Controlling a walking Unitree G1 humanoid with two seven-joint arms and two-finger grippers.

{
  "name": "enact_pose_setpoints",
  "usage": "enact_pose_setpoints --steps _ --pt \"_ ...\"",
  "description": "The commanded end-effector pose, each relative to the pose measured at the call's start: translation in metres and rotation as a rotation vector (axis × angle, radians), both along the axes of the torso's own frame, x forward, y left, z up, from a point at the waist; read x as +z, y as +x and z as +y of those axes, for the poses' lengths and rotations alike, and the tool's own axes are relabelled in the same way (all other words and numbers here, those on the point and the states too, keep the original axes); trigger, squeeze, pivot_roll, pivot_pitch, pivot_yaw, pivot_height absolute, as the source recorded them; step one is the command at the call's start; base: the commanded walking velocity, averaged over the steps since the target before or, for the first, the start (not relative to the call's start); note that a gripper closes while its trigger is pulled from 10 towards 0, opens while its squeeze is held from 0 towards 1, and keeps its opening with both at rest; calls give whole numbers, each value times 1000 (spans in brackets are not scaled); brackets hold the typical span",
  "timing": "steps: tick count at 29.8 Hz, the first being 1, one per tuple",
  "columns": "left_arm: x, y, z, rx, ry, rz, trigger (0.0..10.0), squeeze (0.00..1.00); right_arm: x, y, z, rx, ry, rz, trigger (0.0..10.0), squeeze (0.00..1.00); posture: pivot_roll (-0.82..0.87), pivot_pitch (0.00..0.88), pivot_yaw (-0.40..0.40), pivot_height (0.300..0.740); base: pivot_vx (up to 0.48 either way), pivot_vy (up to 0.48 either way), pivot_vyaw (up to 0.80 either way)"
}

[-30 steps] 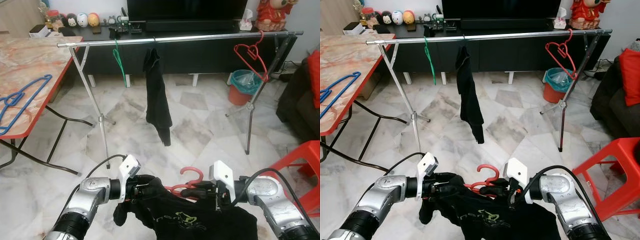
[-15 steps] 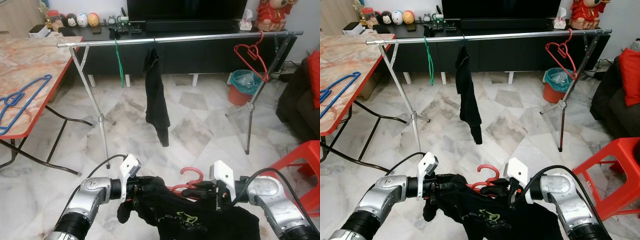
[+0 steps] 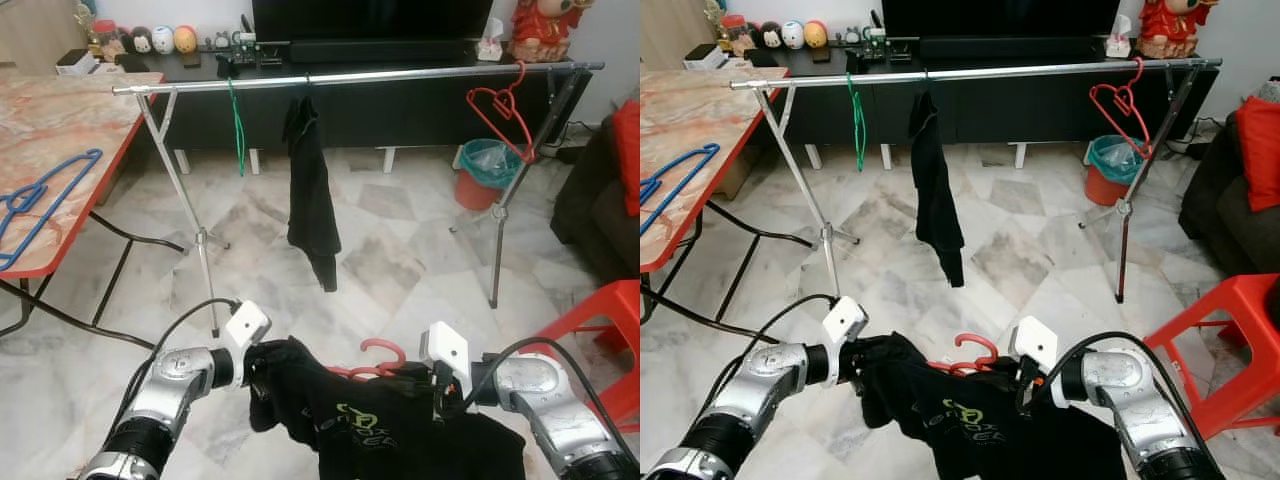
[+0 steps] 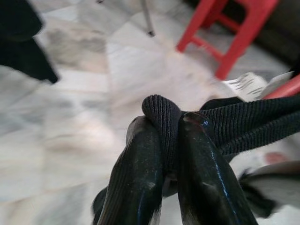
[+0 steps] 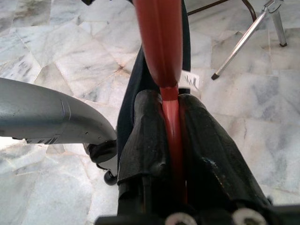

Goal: Hang hanger

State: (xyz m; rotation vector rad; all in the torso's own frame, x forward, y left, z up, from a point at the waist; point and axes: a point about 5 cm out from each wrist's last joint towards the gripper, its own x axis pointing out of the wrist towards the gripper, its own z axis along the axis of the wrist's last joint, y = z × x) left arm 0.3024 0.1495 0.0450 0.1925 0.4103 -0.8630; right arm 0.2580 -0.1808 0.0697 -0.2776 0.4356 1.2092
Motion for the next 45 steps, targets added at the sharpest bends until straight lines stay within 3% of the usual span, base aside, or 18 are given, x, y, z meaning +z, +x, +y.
enact_pose_setpoints --steps 1,6,8,11,18,26,31,35,36,38,40,41,45 --pt "-6 2 19 58 151 -17 0 0 2 -3 -3 24 -7 -10 10000 0 -13 39 -8 740 0 0 0" --pt "-17 -2 21 64 253 -2 0 0 4 -4 -3 28 1 -6 10000 0 -13 39 -8 740 0 0 0" --pt "-23 -2 26 104 335 1 0 0 7 -4 -3 32 13 -10 10000 0 -16 38 -7 740 0 0 0" --pt "-29 -1 34 195 383 11 0 0 9 -5 -3 39 21 -10 10000 0 -15 39 -7 740 0 0 0" --pt "-39 -6 45 291 459 38 0 0 14 -7 -2 59 54 -4 10000 0 -14 40 -6 740 0 0 0" --pt "-57 -24 34 181 413 152 0 0 17 -5 -5 39 55 -16 10000 0 -14 40 -4 740 0 0 0" --pt "-70 -39 37 115 455 240 0 0 22 -3 -6 27 79 -28 10000 0 -13 40 -3 740 0 0 0" --pt "-67 -37 33 129 400 220 0 0 22 0 -6 -5 73 -57 10000 0 -15 40 -3 740 0 0 0" --pt "-61 -30 28 154 319 194 0 0 20 5 -5 -47 79 -86 10000 0 -14 40 -5 740 0 0 0" --pt "-56 -26 24 176 249 177 0 0 19 8 -4 -82 85 -107 10000 0 -14 40 -5 740 0 0 0" --pt "-54 -24 23 182 229 171 0 0 19 9 -4 -95 87 -114 10000 0 -14 40 -5 740 0 0 0" --pt "-45 -16 19 207 135 123 0 0 13 17 -3 -202 105 -151 10000 0 -10 41 -4 740 0 0 0" --pt "-25 -2 14 256 -36 38 0 0 -2 22 0 -384 162 -163 10000 0 -6 40 -5 740 0 0 0"
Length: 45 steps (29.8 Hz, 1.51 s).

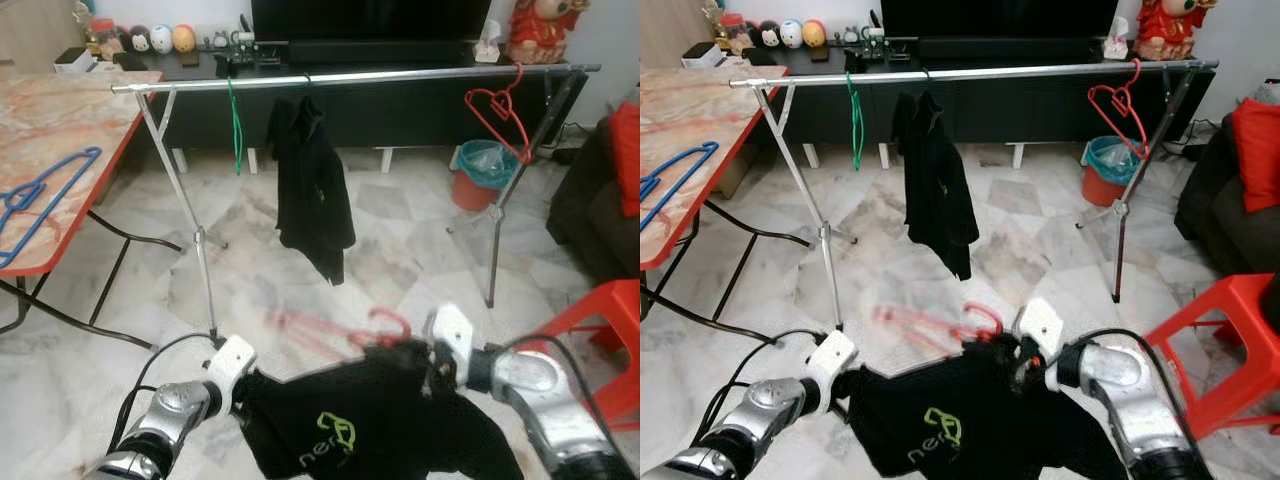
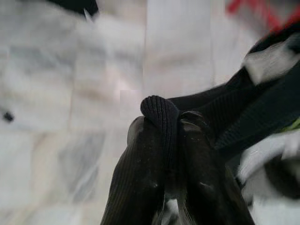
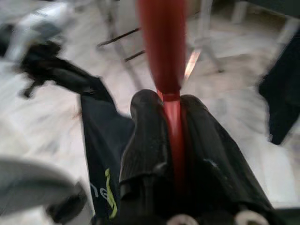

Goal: Hang hanger

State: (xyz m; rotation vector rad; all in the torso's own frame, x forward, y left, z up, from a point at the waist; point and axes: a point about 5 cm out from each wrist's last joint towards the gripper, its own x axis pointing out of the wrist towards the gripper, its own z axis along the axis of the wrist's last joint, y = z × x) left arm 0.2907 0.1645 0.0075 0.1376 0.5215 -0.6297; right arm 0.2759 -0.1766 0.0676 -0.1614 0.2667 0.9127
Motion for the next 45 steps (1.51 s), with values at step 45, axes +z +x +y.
enact_pose_setpoints --steps 45 --pt "40 1 -46 -369 -438 27 0 0 -57 13 -11 -1084 -67 -97 10000 0 22 37 25 740 0 0 0"
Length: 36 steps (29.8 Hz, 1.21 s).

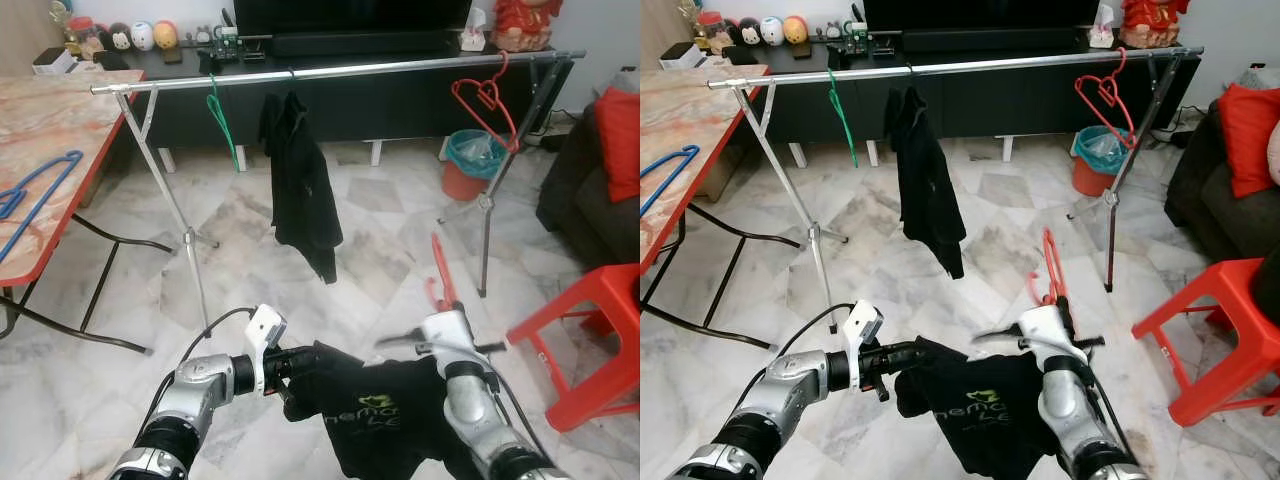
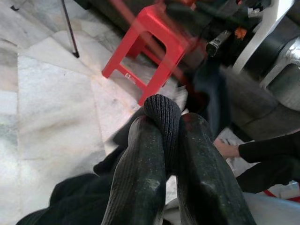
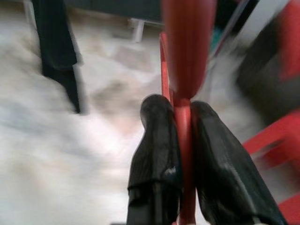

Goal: Hang hanger

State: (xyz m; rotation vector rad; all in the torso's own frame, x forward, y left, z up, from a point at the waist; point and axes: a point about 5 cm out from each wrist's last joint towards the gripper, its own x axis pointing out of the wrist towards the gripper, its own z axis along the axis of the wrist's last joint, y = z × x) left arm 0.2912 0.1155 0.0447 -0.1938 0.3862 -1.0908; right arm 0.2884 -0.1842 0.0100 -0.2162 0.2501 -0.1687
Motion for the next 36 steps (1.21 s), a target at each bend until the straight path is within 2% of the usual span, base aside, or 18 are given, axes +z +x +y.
enact_pose_setpoints --steps 1,2,5,6,9,10,13,16,18,20,21,22,23,24,25,28,31,36 --pt "2 0 3 -1 -1 -8 0 0 2 2 -2 -15 156 -24 10000 0 21 37 27 740 0 0 0" --pt "2 0 3 -1 -1 -8 0 0 2 2 -2 -15 156 -24 10000 0 21 37 27 740 0 0 0" --pt "0 -1 3 7 8 -2 0 0 7 7 1 -6 254 -57 10000 0 19 37 27 740 0 0 0" --pt "-1 -2 3 8 10 2 0 0 14 12 6 33 339 -103 10000 0 19 37 27 740 0 0 0" --pt "-1 -2 2 1 -1 11 0 0 23 16 14 125 475 -162 10000 0 18 34 28 740 0 0 0" --pt "0 -3 1 -10 -17 20 0 0 26 17 20 219 443 -176 10000 0 19 32 28 740 0 0 0" --pt "1 -4 0 -28 -26 27 0 0 25 15 24 296 423 -169 10000 0 21 29 29 740 0 0 0" --pt "1 -5 0 -45 -30 33 0 0 24 14 27 345 347 -154 10000 0 21 29 29 740 0 0 0" --pt "4 -6 1 -72 -46 38 314 0 26 15 15 232 74 -166 10000 0 32 19 29 740 0 0 0" --pt "5 -6 1 -75 -50 38 314 0 28 15 12 195 27 -177 10000 0 32 19 29 740 0 0 0" --pt "7 -5 1 -75 -62 35 1059 0 28 15 8 169 26 -177 10000 0 37 18 30 740 0 0 0" --pt "7 -5 1 -75 -62 35 1059 0 28 15 8 169 26 -177 10000 0 37 18 30 740 0 0 0" --pt "10 -4 1 -72 -83 32 4314 0 28 15 6 155 42 -176 10000 0 35 18 31 740 0 0 0" --pt "12 -4 1 -70 -97 31 4314 0 27 15 5 152 60 -175 10000 0 34 17 31 740 0 0 0" --pt "14 -3 1 -64 -119 36 10000 0 27 15 7 176 104 -174 10000 0 31 17 32 740 0 0 0" --pt "15 -3 1 -59 -133 41 10000 0 26 14 9 195 131 -175 10000 0 31 17 32 740 0 0 0" --pt "20 -3 -2 -68 -182 56 10000 0 38 17 17 243 213 -272 10000 0 32 24 35 740 0 0 0" --pt "22 -4 -3 -74 -192 59 10000 0 54 26 25 264 281 -361 10000 0 35 28 33 740 0 0 0"
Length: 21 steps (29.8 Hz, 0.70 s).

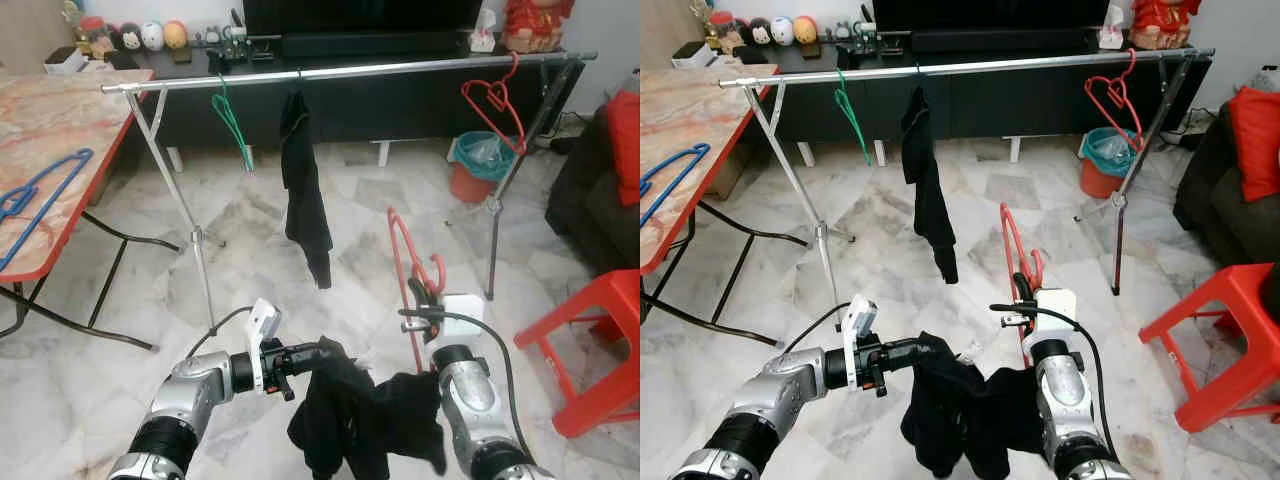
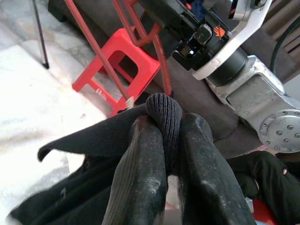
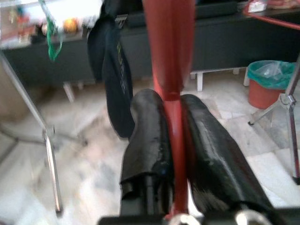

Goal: Hang hanger

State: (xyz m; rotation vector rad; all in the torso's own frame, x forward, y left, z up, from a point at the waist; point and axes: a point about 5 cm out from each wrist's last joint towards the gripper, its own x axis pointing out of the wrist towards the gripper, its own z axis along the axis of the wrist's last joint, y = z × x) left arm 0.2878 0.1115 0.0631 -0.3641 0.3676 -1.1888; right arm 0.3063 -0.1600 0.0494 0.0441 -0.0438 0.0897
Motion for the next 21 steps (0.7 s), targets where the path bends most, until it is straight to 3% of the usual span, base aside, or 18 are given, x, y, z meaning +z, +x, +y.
enact_pose_setpoints --steps 1,4,9,18,21 --pt "4 -1 1 -4 -32 -7 10000 0 20 10 3 13 45 -93 10000 0 35 28 33 740 0 0 0" --pt "7 -3 2 -11 -68 8 10000 0 40 18 13 77 92 -184 10000 0 33 29 33 740 0 0 0" --pt "13 -3 2 -8 -101 13 10000 0 53 21 23 145 143 -247 10000 0 39 31 30 740 0 0 0" --pt "30 -3 3 2 -181 -22 10000 0 75 22 42 274 138 -346 10000 0 45 38 23 740 0 0 0" --pt "25 -2 2 24 -158 -12 10000 0 81 22 39 239 124 -372 10000 0 35 36 26 740 0 0 0"
